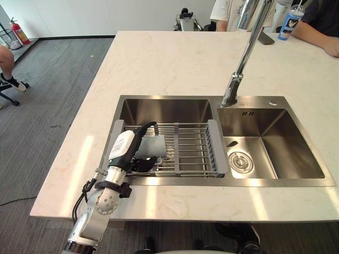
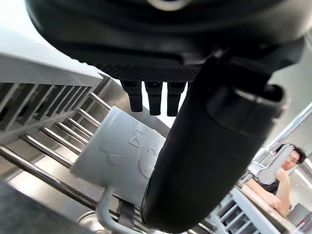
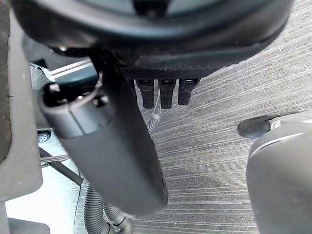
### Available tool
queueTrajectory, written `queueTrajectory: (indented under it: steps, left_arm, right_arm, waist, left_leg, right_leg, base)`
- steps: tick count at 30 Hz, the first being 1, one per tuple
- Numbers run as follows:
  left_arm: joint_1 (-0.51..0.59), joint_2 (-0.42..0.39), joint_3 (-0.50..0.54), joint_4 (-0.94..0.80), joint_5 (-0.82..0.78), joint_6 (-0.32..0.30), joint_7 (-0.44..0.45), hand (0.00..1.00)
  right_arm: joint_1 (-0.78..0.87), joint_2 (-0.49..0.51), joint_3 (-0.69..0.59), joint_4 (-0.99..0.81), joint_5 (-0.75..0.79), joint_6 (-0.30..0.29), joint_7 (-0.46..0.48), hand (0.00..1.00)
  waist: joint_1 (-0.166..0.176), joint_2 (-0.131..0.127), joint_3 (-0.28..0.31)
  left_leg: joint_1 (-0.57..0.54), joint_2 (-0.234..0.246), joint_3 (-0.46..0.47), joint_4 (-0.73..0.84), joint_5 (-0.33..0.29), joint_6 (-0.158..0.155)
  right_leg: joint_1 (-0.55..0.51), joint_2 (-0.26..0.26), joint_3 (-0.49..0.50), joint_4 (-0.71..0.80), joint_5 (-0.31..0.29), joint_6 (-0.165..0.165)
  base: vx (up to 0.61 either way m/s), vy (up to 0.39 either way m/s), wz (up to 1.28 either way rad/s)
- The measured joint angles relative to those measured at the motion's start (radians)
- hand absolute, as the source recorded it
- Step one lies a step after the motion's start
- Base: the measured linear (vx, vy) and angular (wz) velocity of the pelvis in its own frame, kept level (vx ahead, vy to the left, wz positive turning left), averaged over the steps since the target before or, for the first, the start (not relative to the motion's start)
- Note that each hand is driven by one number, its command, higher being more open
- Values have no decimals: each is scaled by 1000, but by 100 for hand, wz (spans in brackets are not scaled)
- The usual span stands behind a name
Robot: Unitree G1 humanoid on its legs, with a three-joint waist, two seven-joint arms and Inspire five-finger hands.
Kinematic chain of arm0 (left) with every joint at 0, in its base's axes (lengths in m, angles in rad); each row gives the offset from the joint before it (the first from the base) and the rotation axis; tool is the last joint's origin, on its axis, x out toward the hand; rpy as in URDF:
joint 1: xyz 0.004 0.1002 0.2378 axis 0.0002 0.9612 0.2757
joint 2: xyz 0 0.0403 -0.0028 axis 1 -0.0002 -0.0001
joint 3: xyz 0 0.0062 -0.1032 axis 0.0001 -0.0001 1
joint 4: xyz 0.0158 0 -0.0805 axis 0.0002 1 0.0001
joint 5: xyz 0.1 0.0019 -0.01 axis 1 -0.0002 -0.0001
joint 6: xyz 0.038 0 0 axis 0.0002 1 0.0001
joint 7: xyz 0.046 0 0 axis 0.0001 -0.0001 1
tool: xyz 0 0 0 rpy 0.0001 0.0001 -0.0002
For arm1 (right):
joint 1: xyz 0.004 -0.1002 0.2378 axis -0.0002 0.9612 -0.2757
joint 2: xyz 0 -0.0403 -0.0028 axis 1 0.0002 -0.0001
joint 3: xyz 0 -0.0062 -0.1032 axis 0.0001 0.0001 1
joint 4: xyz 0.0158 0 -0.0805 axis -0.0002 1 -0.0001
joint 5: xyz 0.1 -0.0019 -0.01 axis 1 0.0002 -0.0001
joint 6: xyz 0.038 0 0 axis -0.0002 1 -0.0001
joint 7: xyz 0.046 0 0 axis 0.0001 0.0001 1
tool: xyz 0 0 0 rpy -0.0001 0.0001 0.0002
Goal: Walk over to the sink, pick up the cup, carry it to the dishwasher, place the cup inside the dishwasher, then close the dishwasher door
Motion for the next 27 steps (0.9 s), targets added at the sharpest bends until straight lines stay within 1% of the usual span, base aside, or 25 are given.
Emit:
queueTrajectory:
  steps: [5,6,9,11,14,17,20,22,23,24,25,27]
  left_arm:
    - [-51,13,-1,77,75,31,1,90]
    - [-55,20,-4,83,78,32,0,30]
    - [-82,73,-30,110,93,32,-22,30]
    - [-99,94,-46,117,92,30,-31,30]
    - [-156,130,-50,147,86,26,-59,30]
    - [-191,158,-50,169,69,29,-70,30]
    - [-193,156,-50,170,23,29,-70,30]
    - [-191,141,-49,160,-23,29,-65,30]
    - [-179,115,-40,129,-57,30,-60,30]
    - [-157,73,-25,81,-94,29,-44,30]
    - [-142,47,-18,53,-111,29,-33,30]
    - [-88,-62,-6,-57,-211,27,7,30]
  right_arm:
    - [1,-1,0,-9,0,0,3,90]
    - [3,-1,0,-12,0,1,3,90]
    - [7,-3,0,-19,0,3,3,90]
    - [7,-8,0,-20,-1,6,3,90]
    - [-1,-10,0,-25,-1,9,3,90]
    - [-3,-10,1,-41,0,9,3,90]
    - [-7,-10,1,-40,0,10,3,90]
    - [-8,-10,1,-40,0,9,3,90]
    - [-10,-10,0,-40,1,9,2,90]
    - [-12,-10,0,-39,1,9,2,90]
    - [-14,-10,0,-38,1,9,2,90]
    - [-14,-9,-1,-37,3,9,1,90]
  waist:
    - [-6,1,0]
    - [-7,1,0]
    - [-8,3,1]
    - [-4,5,2]
    - [-4,6,3]
    - [-18,6,3]
    - [-25,6,4]
    - [-25,6,4]
    - [-24,6,4]
    - [-24,6,4]
    - [-24,6,4]
    - [-21,5,4]
  left_leg:
    - [-1,0,9,0,1,2]
    - [-1,-1,10,0,1,2]
    - [-3,-1,12,-1,1,2]
    - [-4,-1,12,-1,1,2]
    - [-7,-1,12,-1,2,1]
    - [-12,-2,12,-1,2,1]
    - [-16,-2,12,-1,2,1]
    - [-16,-2,11,-1,2,1]
    - [-16,-2,11,-1,2,1]
    - [-16,-2,12,-1,2,1]
    - [-16,-2,12,-1,2,1]
    - [-11,-1,16,-1,1,1]
  right_leg:
    - [-1,0,7,-15,14,1]
    - [-1,0,8,-16,14,1]
    - [-2,1,14,-24,18,3]
    - [-2,1,14,-27,20,3]
    - [-3,1,14,-31,23,4]
    - [-5,1,16,-40,27,5]
    - [-7,1,19,-46,29,5]
    - [-8,1,22,-46,29,5]
    - [-8,1,23,-46,29,5]
    - [-6,1,25,-44,29,4]
    - [-6,0,26,-43,30,4]
    - [-6,1,32,-38,30,4]
  base:
    - [-30,3,-6]
    - [-16,5,-4]
    - [0,0,0]
    - [0,0,0]
    - [0,0,0]
    - [0,0,0]
    - [25,-6,-3]
    - [26,-10,-5]
    - [16,-6,-4]
    - [0,0,0]
    - [0,0,0]
    - [-27,1,-5]
